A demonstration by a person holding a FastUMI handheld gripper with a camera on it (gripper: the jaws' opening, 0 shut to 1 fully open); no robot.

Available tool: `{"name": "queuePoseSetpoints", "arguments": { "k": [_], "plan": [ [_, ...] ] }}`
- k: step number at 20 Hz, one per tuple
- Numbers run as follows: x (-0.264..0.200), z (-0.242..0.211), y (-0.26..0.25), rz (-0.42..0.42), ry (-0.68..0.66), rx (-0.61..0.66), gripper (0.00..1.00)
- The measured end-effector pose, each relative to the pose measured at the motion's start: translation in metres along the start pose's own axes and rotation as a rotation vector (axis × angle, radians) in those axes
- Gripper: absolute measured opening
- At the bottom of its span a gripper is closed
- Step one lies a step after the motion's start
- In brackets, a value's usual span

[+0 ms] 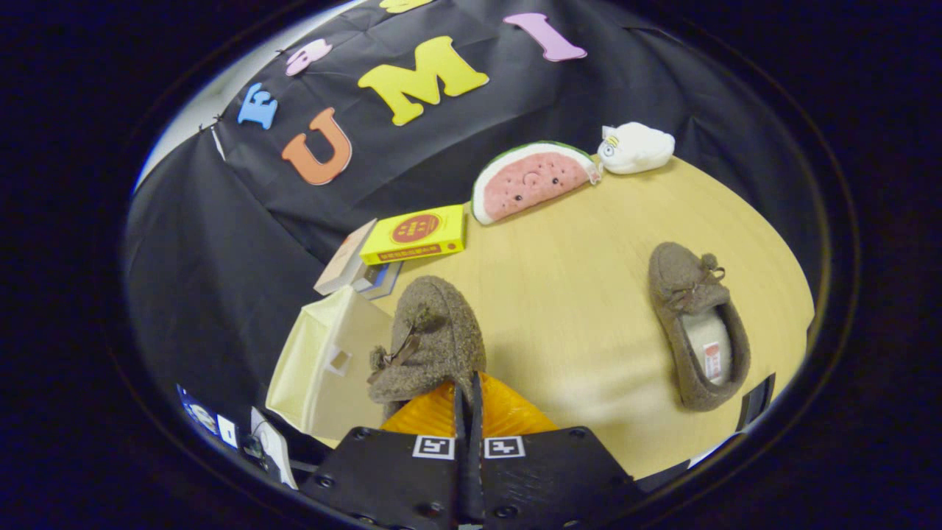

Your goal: Open the storage box then place both shoes into the box .Put the left shoe in first, then the right shoe, with the right side of both shoes facing outward in a uniform manner.

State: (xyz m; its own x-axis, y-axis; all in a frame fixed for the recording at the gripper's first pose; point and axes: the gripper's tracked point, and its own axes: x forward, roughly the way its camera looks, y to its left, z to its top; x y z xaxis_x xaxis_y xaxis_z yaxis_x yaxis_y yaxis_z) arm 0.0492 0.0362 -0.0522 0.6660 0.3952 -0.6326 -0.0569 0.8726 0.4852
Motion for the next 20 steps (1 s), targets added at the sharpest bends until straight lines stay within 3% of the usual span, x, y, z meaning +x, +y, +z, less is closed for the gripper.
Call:
{"name": "queuePoseSetpoints", "arguments": {
  "k": [5,12,20],
  "plan": [
    [-0.007,0.026,0.094,0.021,-0.062,-0.034,0.0],
    [0.023,0.014,0.208,0.066,-0.08,0.008,0.0],
    [0.091,-0.037,0.257,0.006,-0.086,0.049,0.0]
  ]
}}
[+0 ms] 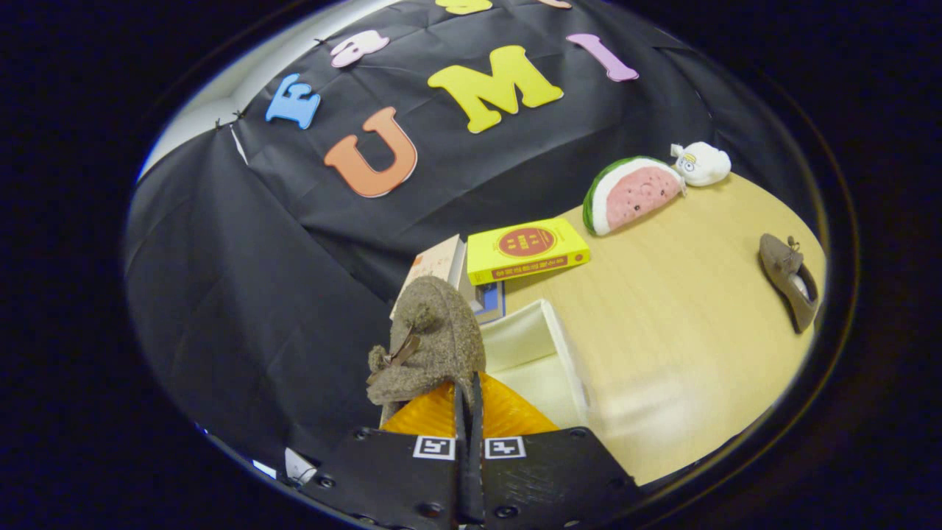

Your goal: Open the storage box then place both shoes into the box .Put the left shoe in first, then the right shoe, with the right side of both shoes facing outward in a uniform manner.

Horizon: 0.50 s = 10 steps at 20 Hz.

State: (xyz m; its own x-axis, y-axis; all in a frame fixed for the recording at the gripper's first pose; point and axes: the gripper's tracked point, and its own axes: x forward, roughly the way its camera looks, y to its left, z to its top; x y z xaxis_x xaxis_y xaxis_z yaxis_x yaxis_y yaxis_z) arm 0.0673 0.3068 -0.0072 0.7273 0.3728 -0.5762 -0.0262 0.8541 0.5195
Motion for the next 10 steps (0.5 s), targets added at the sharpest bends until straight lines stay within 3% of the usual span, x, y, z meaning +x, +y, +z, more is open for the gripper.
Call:
{"name": "queuePoseSetpoints", "arguments": {
  "k": [4,10],
  "plan": [
    [0.028,-0.038,0.005,-0.021,0.059,0.036,0.0],
    [0.045,-0.057,-0.002,-0.091,0.081,0.01,0.03]
  ]
}}
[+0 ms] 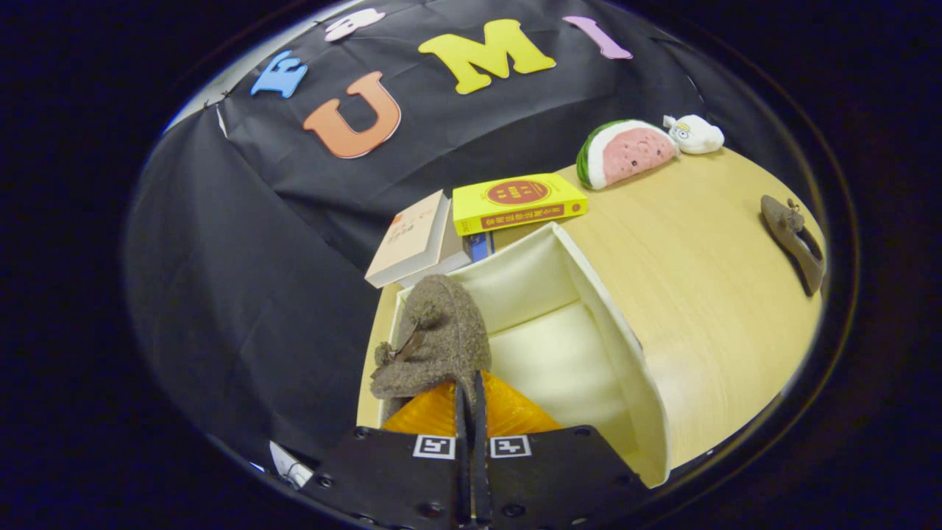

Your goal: Open the storage box then place both shoes into the box .Put the left shoe in first, then the right shoe, with the right side of both shoes facing outward in a uniform manner.

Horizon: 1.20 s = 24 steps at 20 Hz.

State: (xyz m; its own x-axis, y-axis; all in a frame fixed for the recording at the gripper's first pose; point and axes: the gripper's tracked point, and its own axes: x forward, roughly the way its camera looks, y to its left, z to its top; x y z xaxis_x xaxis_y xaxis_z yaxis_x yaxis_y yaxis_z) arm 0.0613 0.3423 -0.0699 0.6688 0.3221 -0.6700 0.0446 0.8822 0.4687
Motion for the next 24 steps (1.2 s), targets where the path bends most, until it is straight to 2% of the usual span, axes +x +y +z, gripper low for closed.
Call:
{"name": "queuePoseSetpoints", "arguments": {
  "k": [3,4,7,8,9,14,16,20,24],
  "plan": [
    [0.008,-0.011,0.001,0.004,0.039,-0.005,0.06],
    [0.009,-0.013,0.002,0.004,0.05,-0.014,0.12],
    [0.008,-0.014,0.015,0.043,0.052,-0.067,0.11],
    [0.005,-0.01,0.018,0.048,0.036,-0.091,0.23],
    [0.0,-0.007,0.022,0.054,0.013,-0.119,0.28],
    [-0.028,0.016,0.025,0.071,-0.103,-0.293,0.82],
    [-0.046,0.029,0.016,0.073,-0.163,-0.367,0.91],
    [-0.081,0.059,-0.008,0.086,-0.243,-0.458,0.91],
    [-0.121,0.103,-0.065,0.051,-0.338,-0.53,0.91]
  ]
}}
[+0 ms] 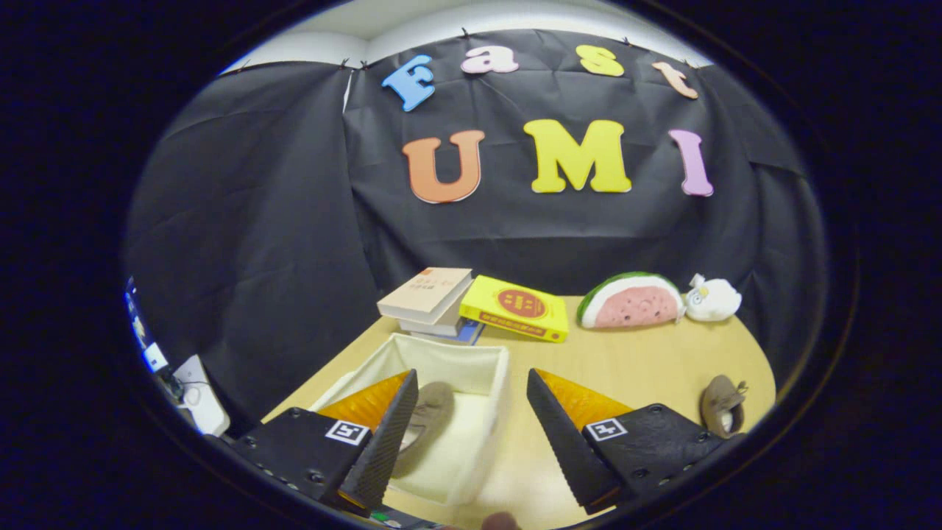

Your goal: Open the storage box then place both shoes into the box .Put the left shoe in first, then the right shoe, with the right side of both shoes facing outward in a uniform manner.

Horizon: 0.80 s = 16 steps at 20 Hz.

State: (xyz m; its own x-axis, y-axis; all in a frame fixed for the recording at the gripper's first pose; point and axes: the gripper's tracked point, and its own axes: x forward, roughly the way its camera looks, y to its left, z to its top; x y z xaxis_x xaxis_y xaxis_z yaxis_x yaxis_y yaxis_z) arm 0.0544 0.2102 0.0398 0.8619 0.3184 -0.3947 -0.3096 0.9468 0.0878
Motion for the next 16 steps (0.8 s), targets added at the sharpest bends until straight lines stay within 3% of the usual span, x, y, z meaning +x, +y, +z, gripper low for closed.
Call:
{"name": "queuePoseSetpoints", "arguments": {
  "k": [9,16],
  "plan": [
    [-0.065,-0.007,-0.184,-0.129,-0.046,-0.015,0.91],
    [-0.091,-0.058,-0.3,-0.248,0.033,-0.054,0.97]
  ]
}}
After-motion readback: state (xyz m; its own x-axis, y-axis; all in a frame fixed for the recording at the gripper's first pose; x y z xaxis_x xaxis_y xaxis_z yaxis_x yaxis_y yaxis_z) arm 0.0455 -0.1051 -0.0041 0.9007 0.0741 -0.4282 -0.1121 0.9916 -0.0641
